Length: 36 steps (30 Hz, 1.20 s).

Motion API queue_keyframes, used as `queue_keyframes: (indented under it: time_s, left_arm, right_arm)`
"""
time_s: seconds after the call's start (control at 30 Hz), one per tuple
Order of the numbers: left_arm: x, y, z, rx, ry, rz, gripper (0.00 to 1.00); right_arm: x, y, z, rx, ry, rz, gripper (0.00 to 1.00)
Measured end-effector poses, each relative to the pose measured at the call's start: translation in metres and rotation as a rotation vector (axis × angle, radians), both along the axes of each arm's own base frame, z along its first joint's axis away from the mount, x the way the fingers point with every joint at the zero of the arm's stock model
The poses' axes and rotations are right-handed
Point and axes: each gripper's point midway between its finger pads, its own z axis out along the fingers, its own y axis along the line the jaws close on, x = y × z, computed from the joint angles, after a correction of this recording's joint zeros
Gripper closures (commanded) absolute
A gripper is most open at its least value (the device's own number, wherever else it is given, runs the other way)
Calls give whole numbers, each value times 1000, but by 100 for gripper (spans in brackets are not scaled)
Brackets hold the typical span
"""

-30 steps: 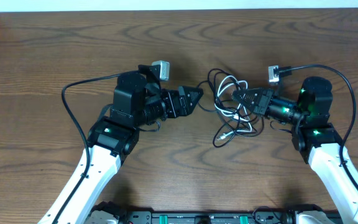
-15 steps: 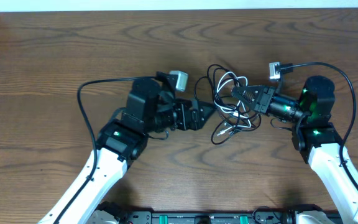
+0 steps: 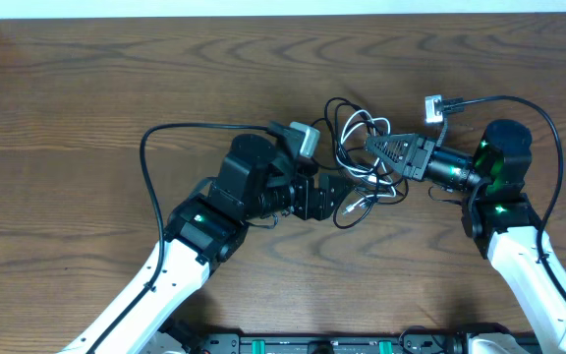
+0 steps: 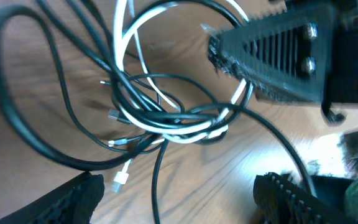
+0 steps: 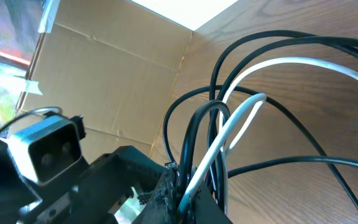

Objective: Untangle cables

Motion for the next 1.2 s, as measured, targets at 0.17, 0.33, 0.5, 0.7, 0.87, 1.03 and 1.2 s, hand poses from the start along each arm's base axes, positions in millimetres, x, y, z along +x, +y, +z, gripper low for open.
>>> queue_keyframes:
  time_s: [0.17,0.33,0.5,0.7,0.87,1.03,1.2]
  left_arm:
    - [-10,-3,-7,102,-145,-132,18]
    - [-17,-7,-9,187,-318,-266,18]
    - [-18,-8,-10,252,-467,-361,17]
    - [-14,-10,-3,312,-667,-453,17]
    - [-12,-12,2,350,-792,-506,17]
    - [-12,-12,3,373,-847,-536,20]
    - [-10,-14,7,375,-888,-538,28]
  right_arm:
    - [-1,0,0,-4,-10,6,99]
    - [-1,1,0,-8,-20,10,99]
    - [-1,1,0,-15,-35,12,99]
    - [-4,2,1,-13,-41,30,99]
    - [-10,6,9,8,-76,81,99]
    - [-17,10,26,39,-146,136,99]
    - [-22,12,31,59,-143,169,99]
